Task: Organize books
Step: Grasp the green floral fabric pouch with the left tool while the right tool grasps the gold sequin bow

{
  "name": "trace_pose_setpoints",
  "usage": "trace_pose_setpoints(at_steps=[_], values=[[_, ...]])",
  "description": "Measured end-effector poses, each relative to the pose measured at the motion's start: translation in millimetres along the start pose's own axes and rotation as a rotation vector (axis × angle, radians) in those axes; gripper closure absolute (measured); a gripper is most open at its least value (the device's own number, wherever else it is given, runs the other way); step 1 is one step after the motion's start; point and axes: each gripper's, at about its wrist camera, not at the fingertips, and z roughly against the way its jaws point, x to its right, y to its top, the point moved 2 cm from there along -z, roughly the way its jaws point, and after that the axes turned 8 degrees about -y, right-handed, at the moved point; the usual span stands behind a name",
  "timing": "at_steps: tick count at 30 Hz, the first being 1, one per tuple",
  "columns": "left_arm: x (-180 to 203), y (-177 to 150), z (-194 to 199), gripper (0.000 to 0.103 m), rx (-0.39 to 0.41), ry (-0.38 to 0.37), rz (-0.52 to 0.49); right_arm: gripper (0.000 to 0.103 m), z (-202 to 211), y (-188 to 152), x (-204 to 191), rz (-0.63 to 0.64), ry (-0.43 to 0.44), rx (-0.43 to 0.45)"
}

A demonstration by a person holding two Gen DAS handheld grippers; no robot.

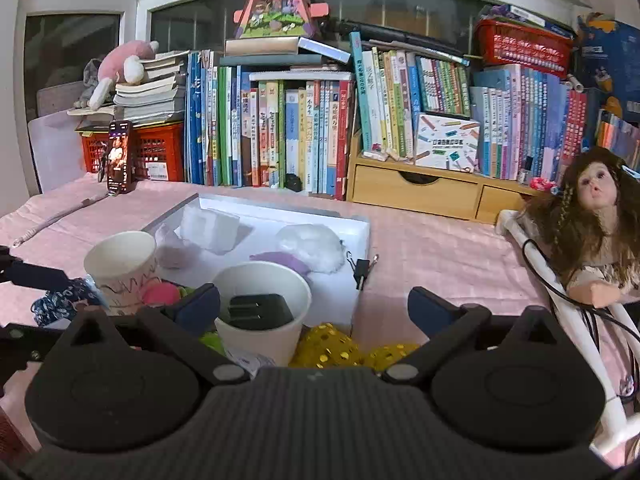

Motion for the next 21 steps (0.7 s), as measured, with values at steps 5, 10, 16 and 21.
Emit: trace_pose_setpoints(at_steps=[5, 10, 16, 21], values=[[17.6, -25.6, -3.3, 0.005, 0.037, 0.051, -0.052, 0.000, -0.8, -19.7, 5.3, -0.013, -0.020, 0.023], [28.6, -46.9, -15.1, 0.005, 0.023, 0.099, -0.080, 0.000, -9.0, -39.8, 12.2, -0.052, -0.036, -0.017], [38.9, -65.1, -24.3, 0.004, 0.027, 0.122, -0.098, 0.000, -9.8, -58.2, 8.3, -0.053, -0.060, -0.033], [44.9, -74.0, -36.4, 0.004, 0.011, 0.120, -0.096, 0.000, -9.1, -65.7, 5.5, -0.070, -0.058, -0.046]])
